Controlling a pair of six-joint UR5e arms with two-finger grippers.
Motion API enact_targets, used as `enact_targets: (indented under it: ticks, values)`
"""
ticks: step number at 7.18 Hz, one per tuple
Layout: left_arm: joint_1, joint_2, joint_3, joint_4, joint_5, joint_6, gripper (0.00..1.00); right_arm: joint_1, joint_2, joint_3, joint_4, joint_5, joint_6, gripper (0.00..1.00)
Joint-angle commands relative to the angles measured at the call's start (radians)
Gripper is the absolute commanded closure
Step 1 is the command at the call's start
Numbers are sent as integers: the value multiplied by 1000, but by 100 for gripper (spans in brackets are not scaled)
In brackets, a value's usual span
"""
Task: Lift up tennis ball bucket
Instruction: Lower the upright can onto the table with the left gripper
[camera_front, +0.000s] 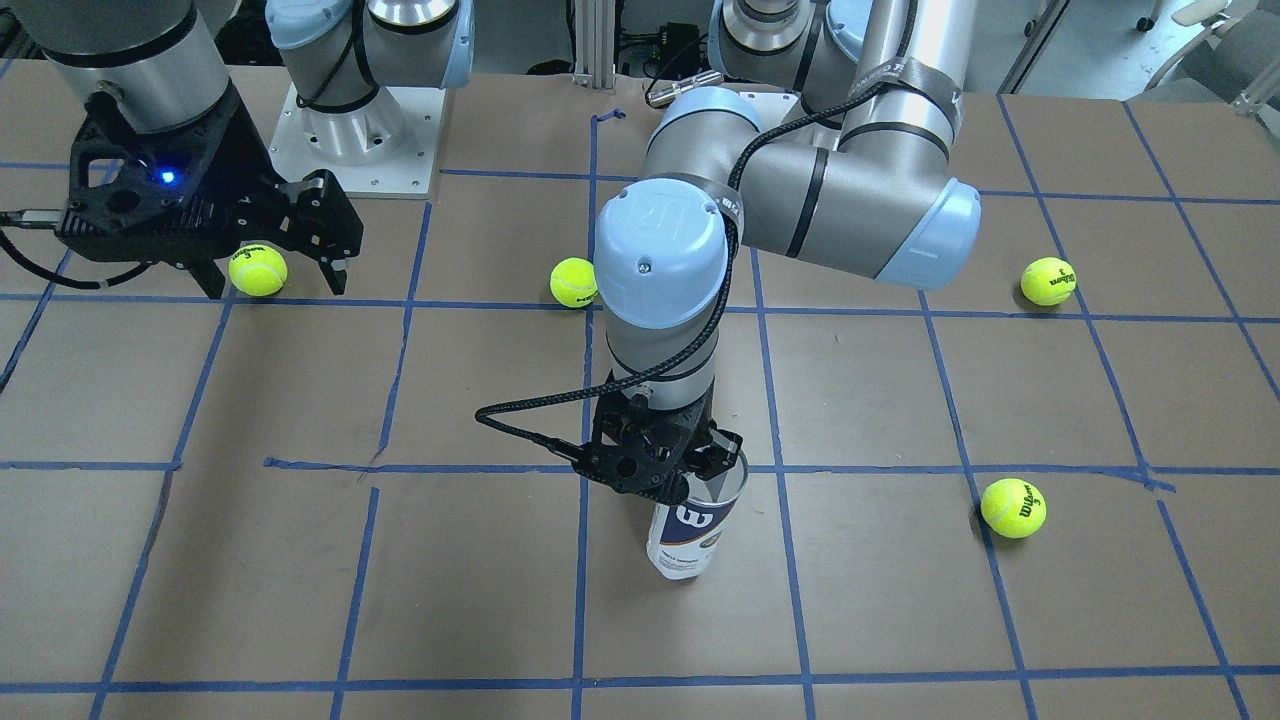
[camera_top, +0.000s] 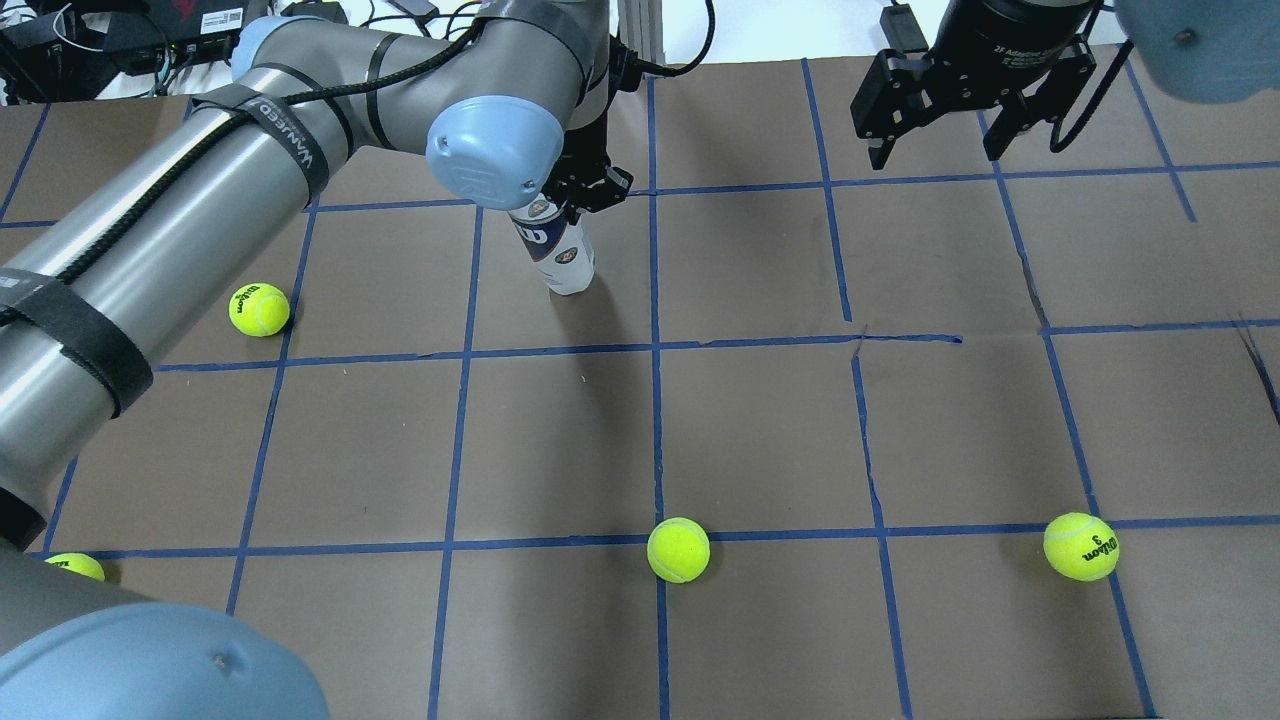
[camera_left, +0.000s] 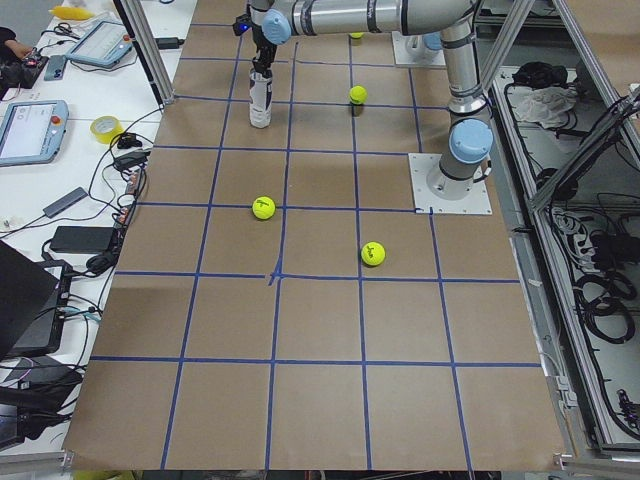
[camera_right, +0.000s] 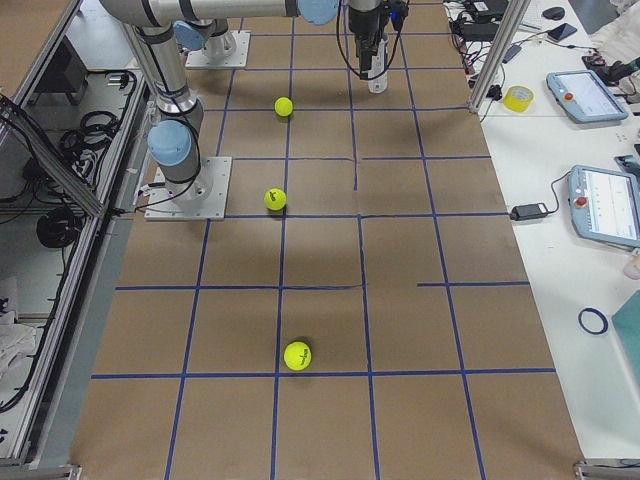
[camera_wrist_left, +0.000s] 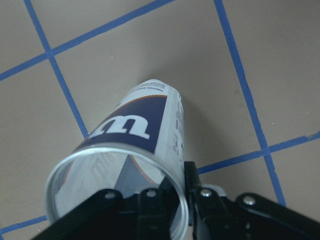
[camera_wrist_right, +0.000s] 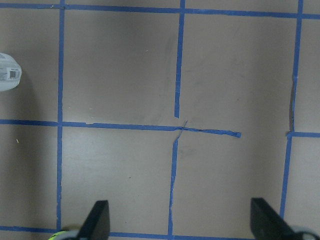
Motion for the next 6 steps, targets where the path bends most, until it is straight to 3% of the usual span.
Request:
enact_targets:
  ticks: [1,2,3,4,6]
  values:
    - [0,-6,7,-19,-5,1,100,0,-2,0,0,4,0,0]
    - [0,-7,5,-17,-3,0,93,0,-2,0,0,4,0,0]
    - [0,-9,5,-5,-3,1,14,0,-2,0,0,9,1,0]
    - [0,-7,7,-3,-5,-11,0,0,-2,2,0,7,2,0]
    - [-3,36,36,1,-5,-13,0,0,-2,2,0,6,8,0]
